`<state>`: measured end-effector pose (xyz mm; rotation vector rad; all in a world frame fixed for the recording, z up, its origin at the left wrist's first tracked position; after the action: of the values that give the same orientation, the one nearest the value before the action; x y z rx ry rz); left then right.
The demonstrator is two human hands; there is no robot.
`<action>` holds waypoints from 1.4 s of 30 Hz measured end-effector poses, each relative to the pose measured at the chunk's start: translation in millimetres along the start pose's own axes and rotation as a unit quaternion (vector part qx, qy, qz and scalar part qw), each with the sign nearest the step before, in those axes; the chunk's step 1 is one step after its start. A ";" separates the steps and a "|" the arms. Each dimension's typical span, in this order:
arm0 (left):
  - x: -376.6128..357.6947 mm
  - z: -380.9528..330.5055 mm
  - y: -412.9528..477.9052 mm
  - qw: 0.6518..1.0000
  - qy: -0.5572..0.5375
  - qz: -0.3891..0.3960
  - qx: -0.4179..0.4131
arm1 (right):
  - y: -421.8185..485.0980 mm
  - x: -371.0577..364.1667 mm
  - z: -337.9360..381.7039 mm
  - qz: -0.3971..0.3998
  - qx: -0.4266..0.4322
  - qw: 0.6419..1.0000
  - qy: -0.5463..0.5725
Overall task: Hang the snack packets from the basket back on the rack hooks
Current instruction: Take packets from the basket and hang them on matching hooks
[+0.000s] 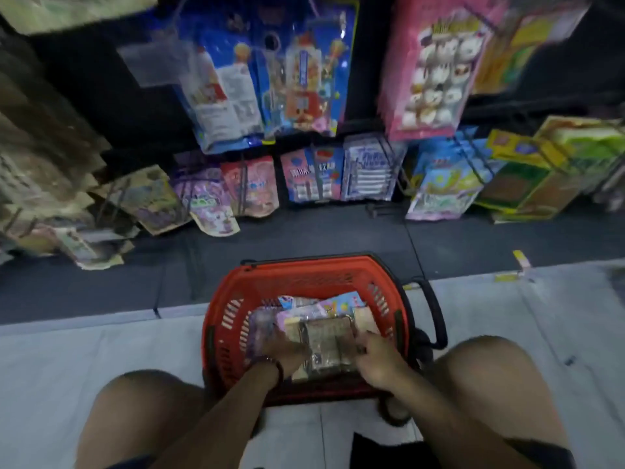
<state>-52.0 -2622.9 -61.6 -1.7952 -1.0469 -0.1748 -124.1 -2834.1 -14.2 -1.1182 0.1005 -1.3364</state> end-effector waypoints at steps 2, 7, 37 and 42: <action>-14.3 9.0 18.2 1.000 -0.001 -0.008 0.023 | 14.0 -2.9 -7.2 -0.003 -0.016 1.000 0.007; -28.7 5.5 43.1 0.996 -0.028 -0.018 0.089 | 29.7 -1.8 -13.5 -0.024 -0.050 0.997 0.051; -19.4 -37.5 -9.7 0.930 -0.353 -0.072 0.077 | -11.1 2.3 -15.3 -0.028 -0.111 0.980 0.161; 15.3 -33.4 -76.3 0.868 -0.494 -0.048 0.023 | -41.0 18.4 9.1 0.002 -0.117 0.931 0.345</action>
<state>-86.4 -2632.4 15.2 -1.7774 -1.8169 0.7957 -141.8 -2836.5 28.1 -0.7888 0.7953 -1.6958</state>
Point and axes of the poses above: each hand's wrist, its own y-axis towards the middle knuckle, its own x-axis out of the back of the hand, z = x × y, the point moved 2 cm from there along y, towards the middle knuckle, and after that the axes turned 6 degrees about -x, right-handed, at the moved point
